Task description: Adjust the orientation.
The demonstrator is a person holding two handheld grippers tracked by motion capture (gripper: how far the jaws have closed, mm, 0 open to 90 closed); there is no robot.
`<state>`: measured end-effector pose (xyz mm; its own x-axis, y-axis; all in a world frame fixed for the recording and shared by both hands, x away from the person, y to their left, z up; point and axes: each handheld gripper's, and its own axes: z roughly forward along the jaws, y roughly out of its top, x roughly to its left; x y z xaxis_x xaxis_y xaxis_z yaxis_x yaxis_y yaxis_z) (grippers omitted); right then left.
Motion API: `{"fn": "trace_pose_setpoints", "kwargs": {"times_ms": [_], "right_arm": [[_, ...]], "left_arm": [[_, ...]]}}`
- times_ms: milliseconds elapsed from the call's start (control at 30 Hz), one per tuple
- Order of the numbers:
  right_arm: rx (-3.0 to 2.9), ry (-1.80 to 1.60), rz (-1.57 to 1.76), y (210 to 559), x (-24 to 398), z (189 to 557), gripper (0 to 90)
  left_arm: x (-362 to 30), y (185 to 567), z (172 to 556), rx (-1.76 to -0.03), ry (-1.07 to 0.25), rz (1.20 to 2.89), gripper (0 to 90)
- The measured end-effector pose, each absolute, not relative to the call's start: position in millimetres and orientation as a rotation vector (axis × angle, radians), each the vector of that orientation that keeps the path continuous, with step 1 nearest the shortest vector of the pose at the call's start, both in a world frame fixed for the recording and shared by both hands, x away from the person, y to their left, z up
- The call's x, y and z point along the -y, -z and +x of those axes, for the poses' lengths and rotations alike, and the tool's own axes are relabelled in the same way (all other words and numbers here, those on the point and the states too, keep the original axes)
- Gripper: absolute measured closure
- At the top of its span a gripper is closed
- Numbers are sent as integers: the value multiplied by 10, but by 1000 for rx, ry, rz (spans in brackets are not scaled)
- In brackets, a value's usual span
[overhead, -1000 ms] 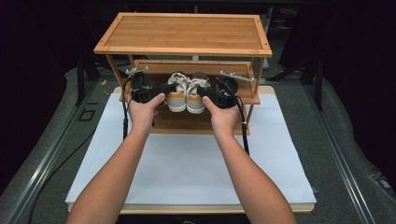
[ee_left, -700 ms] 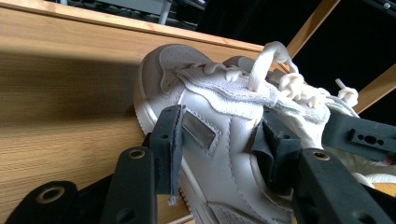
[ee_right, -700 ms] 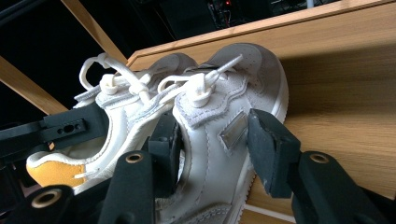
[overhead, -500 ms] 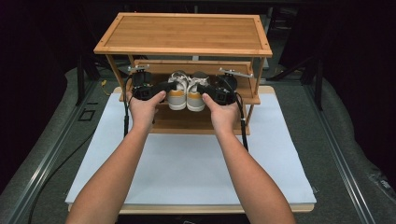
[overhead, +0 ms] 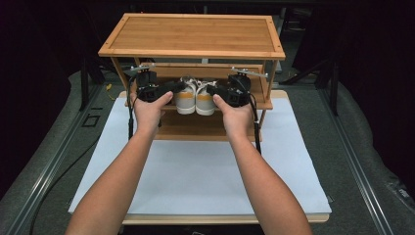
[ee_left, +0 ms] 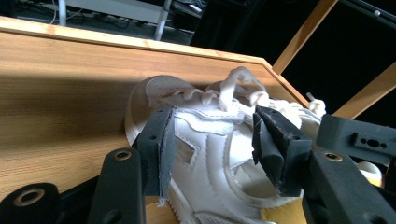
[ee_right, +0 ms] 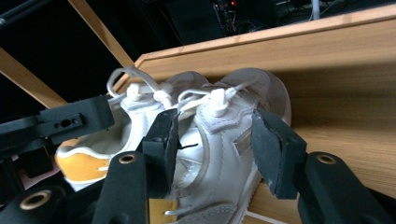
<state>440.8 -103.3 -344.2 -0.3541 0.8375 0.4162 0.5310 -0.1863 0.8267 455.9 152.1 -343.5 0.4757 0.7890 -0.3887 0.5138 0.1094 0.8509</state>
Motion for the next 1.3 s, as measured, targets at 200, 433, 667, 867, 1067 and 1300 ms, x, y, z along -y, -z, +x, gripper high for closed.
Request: {"fn": "trace_pose_setpoints", "kwargs": {"times_ms": [200, 433, 667, 867, 1067, 1300], "right_arm": [[-1791, -1576, 1541, 3338, 1041, 4316, 526], [-1812, -1550, 1462, 3246, 1089, 4156, 544], [-1790, -1507, 1424, 3287, 1203, 3977, 671], [-1825, -1483, 1428, 3472, 1232, 3962, 798], [-1859, -1466, 1436, 3616, 1183, 3993, 857], [-1889, -1467, 1445, 3661, 1152, 3989, 867]], "left_arm": [[-1556, 3362, 4480, -1158, -322, 1557, 496], [-1654, 3257, 4328, -1114, -355, 1574, 521], [-1794, 3386, 4152, -1096, -359, 1592, 679], [-1782, 3580, 4159, -1107, -324, 1599, 776], [-1699, 3650, 4188, -1113, -333, 1624, 824], [-1696, 3694, 4213, -1144, -363, 1632, 841]]}}
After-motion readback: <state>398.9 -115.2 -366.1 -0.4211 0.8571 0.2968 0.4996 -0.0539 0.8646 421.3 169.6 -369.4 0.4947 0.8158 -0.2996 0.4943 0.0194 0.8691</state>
